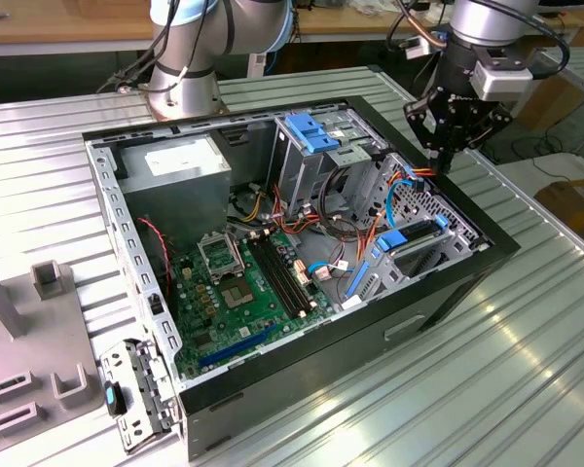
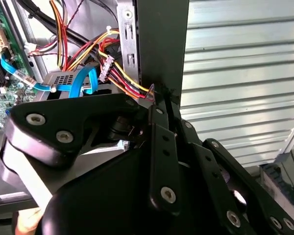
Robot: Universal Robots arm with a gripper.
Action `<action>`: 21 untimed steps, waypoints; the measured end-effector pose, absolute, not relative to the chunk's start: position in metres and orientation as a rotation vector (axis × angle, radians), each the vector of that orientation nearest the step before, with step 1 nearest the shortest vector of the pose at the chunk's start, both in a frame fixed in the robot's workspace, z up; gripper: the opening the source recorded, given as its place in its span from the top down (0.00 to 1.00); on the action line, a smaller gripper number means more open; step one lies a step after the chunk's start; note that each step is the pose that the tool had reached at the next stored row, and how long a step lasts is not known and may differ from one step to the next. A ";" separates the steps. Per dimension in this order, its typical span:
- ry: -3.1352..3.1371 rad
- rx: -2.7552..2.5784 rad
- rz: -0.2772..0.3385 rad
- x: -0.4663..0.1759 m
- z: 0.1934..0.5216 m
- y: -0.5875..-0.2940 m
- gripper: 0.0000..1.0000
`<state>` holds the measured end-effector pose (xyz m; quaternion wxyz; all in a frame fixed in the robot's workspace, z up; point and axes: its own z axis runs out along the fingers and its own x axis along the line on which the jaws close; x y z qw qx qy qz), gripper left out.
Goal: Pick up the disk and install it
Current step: 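Insert the first disk wire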
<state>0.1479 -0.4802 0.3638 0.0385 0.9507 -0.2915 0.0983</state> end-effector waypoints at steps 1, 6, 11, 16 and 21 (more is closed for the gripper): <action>-0.914 2.908 0.301 0.148 0.364 -0.480 0.84; -1.164 2.800 0.287 0.148 0.364 -0.480 0.84; -1.326 2.715 0.276 0.148 0.364 -0.480 0.84; -1.462 2.631 0.267 0.148 0.364 -0.480 0.84; -1.584 2.544 0.259 0.148 0.364 -0.480 0.84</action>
